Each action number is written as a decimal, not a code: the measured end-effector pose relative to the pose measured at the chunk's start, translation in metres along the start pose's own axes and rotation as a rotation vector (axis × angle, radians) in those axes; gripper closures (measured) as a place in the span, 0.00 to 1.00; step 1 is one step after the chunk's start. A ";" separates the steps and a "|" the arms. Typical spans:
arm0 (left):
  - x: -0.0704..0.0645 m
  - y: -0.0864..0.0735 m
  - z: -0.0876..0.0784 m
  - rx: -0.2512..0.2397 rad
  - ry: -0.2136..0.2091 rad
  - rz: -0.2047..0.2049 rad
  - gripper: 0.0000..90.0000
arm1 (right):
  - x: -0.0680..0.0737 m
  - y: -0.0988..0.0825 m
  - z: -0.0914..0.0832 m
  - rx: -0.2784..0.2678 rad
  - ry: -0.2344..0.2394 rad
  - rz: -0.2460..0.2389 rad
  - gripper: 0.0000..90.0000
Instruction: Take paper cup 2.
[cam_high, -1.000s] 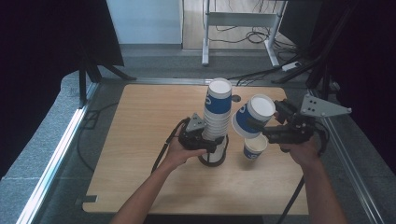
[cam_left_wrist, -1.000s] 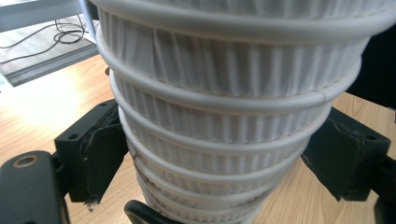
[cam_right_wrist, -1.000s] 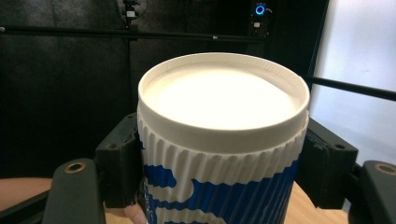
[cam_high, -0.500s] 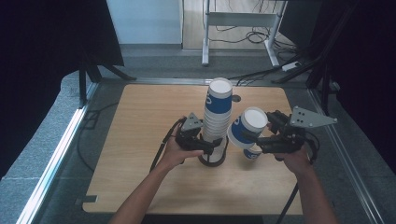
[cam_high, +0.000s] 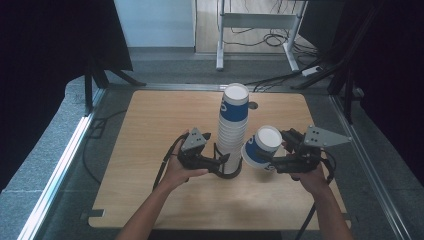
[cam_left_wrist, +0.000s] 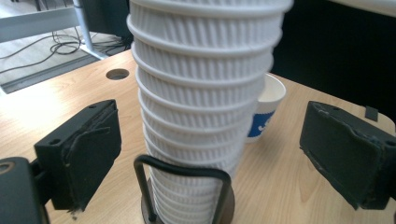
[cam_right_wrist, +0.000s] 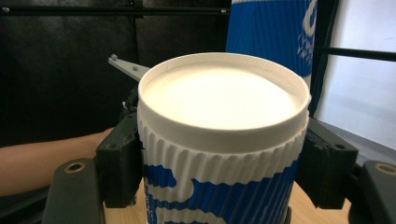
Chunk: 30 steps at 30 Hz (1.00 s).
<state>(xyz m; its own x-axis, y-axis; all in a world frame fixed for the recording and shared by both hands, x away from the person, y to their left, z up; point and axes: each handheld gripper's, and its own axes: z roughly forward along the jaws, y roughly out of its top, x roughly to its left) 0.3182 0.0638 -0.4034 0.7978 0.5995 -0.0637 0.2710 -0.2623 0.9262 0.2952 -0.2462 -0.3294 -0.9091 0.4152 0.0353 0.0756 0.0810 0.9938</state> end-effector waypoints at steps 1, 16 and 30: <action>-0.001 -0.002 -0.001 0.000 -0.006 0.000 0.07 | 0.001 -0.003 0.001 0.005 -0.001 -0.001 0.29; -0.027 -0.036 -0.017 0.024 -0.036 0.044 0.07 | 0.008 -0.049 0.016 0.034 0.009 0.038 0.29; -0.040 -0.070 -0.022 0.038 -0.055 -0.015 0.09 | 0.015 -0.094 0.034 0.047 -0.003 0.100 0.29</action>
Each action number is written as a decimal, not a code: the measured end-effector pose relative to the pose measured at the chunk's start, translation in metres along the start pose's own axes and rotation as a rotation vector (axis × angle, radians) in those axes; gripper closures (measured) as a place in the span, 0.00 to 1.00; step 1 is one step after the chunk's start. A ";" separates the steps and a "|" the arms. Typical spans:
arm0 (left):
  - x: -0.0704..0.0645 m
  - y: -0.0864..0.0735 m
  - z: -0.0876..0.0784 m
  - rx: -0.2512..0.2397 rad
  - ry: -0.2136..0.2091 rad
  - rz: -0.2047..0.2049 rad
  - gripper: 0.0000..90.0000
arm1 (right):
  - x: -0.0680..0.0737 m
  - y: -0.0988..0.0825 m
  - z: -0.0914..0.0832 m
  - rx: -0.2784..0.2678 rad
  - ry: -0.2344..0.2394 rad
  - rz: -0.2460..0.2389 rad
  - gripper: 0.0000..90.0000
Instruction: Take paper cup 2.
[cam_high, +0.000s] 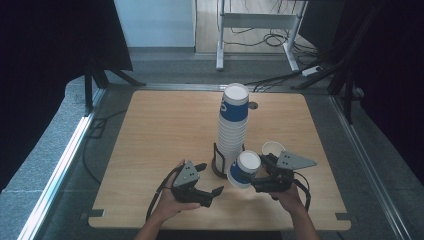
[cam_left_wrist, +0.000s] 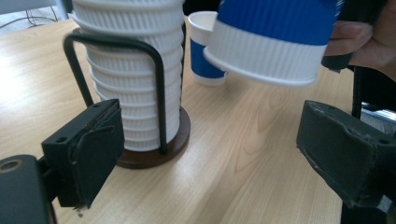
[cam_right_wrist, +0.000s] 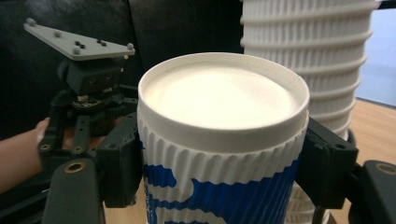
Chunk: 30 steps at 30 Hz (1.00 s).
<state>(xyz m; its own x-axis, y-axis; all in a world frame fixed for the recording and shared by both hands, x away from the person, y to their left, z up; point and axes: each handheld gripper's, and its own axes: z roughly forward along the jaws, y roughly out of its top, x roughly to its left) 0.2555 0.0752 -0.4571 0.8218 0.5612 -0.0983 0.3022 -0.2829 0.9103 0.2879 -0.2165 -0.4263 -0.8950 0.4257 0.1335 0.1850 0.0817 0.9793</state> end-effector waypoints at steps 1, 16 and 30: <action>-0.001 -0.001 0.001 -0.002 -0.005 -0.002 0.09 | 0.001 -0.002 0.002 0.006 -0.001 -0.004 0.29; -0.013 -0.008 0.003 -0.016 -0.013 0.008 0.09 | 0.009 -0.025 0.018 0.055 -0.005 -0.007 0.29; -0.020 -0.007 0.013 -0.014 -0.019 0.027 0.09 | 0.015 -0.027 0.025 0.041 0.031 0.007 0.29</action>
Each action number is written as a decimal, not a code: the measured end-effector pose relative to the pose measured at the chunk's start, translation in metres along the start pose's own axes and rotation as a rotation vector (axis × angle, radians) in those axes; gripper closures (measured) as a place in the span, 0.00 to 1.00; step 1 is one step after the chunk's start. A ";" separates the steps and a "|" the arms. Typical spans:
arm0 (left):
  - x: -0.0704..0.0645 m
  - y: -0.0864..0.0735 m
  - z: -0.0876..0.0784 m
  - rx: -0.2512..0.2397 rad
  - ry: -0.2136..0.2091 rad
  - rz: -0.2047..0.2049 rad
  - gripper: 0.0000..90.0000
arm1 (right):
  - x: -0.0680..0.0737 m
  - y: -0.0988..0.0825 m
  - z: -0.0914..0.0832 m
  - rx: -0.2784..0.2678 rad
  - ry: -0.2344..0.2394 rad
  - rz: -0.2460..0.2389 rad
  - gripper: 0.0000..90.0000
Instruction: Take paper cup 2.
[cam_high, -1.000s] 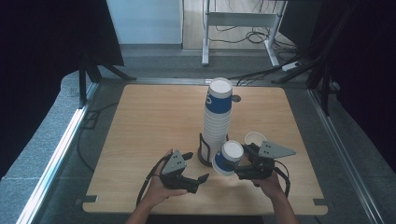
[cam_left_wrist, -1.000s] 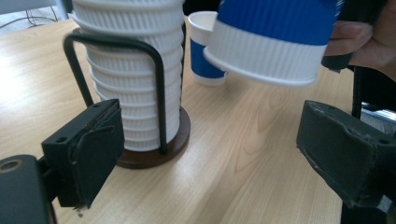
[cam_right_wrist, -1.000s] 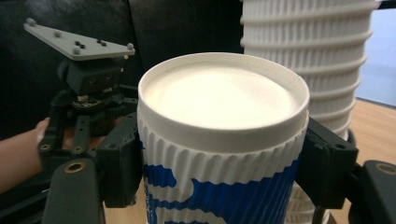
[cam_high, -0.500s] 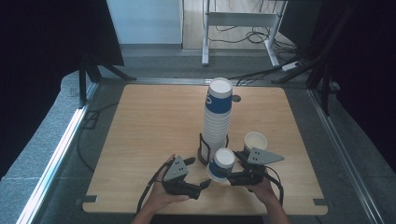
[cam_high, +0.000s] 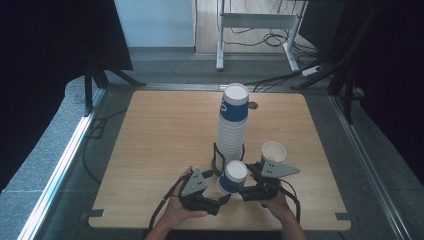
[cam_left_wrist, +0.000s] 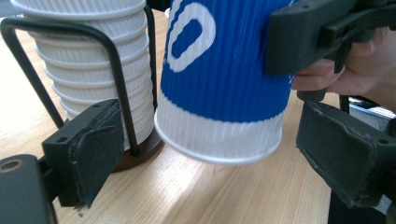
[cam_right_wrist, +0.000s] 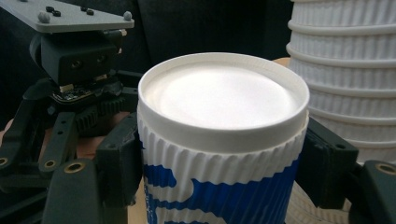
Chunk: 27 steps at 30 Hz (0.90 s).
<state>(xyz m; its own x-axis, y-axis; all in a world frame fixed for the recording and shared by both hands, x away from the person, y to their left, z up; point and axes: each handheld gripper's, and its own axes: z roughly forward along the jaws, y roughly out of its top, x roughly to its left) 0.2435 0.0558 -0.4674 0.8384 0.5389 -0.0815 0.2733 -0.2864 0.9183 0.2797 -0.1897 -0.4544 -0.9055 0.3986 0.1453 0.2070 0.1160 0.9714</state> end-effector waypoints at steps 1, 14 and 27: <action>0.000 0.000 0.000 0.002 0.001 0.005 0.09 | 0.000 0.000 0.000 0.000 0.003 0.001 0.29; -0.006 -0.004 0.010 0.038 0.001 0.030 0.09 | 0.013 -0.002 0.015 0.002 0.061 0.006 0.29; -0.004 -0.008 0.012 0.059 -0.002 0.036 0.20 | 0.015 -0.005 0.019 0.031 0.059 -0.006 0.29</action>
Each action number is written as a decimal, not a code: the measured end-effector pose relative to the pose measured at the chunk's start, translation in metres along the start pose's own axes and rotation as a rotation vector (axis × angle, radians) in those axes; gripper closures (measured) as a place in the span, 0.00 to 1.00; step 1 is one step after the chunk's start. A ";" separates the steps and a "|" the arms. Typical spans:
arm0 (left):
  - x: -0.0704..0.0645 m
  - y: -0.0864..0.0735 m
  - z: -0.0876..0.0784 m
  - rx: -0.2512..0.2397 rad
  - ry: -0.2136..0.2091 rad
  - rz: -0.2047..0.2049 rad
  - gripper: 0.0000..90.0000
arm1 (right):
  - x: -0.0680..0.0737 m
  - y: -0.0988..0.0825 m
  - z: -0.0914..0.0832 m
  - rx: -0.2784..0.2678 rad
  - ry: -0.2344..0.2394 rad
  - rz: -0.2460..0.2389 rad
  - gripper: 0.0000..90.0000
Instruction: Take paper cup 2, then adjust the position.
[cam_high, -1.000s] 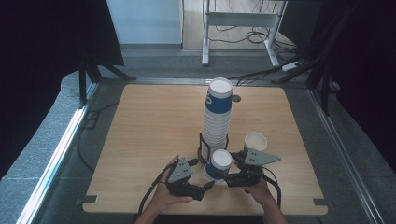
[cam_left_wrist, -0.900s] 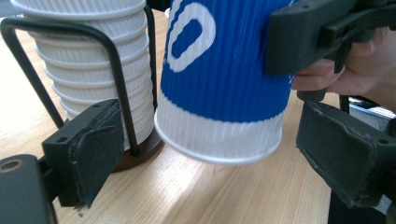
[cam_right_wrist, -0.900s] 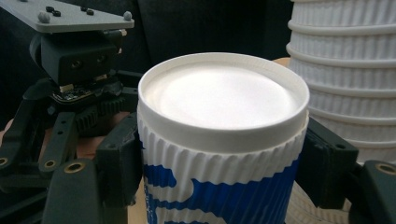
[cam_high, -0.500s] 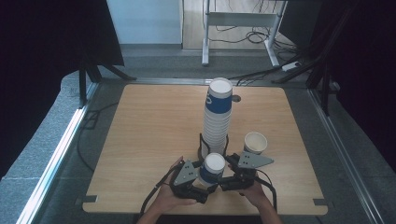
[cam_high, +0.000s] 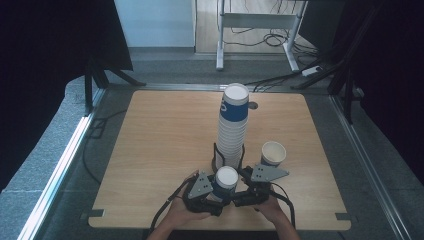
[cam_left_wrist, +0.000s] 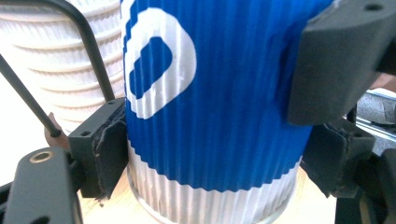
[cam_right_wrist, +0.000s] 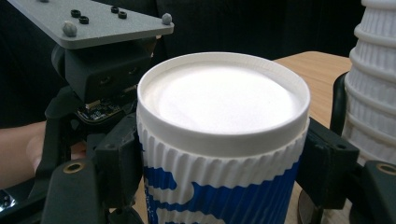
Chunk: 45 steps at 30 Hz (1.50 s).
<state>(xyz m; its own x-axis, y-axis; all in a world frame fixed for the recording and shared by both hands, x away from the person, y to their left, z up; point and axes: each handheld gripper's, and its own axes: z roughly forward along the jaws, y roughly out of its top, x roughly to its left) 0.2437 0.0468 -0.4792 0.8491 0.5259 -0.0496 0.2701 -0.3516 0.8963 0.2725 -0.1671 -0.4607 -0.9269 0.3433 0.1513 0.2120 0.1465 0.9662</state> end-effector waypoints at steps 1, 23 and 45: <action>0.000 0.000 0.000 0.002 0.000 0.001 0.20 | 0.000 0.000 0.000 0.002 -0.001 0.001 0.29; 0.002 0.000 -0.003 0.017 0.055 0.028 0.21 | -0.002 0.000 -0.001 0.013 -0.022 0.027 0.22; 0.005 -0.001 -0.006 0.144 0.238 0.156 0.22 | -0.012 0.008 -0.024 -0.015 -0.072 0.032 0.18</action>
<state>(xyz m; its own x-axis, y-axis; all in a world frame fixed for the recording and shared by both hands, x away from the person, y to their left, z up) 0.2453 0.0542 -0.4774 0.7599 0.6174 0.2031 0.2207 -0.5390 0.8129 0.2776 -0.1923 -0.4499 -0.8949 0.4135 0.1677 0.2362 0.1201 0.9643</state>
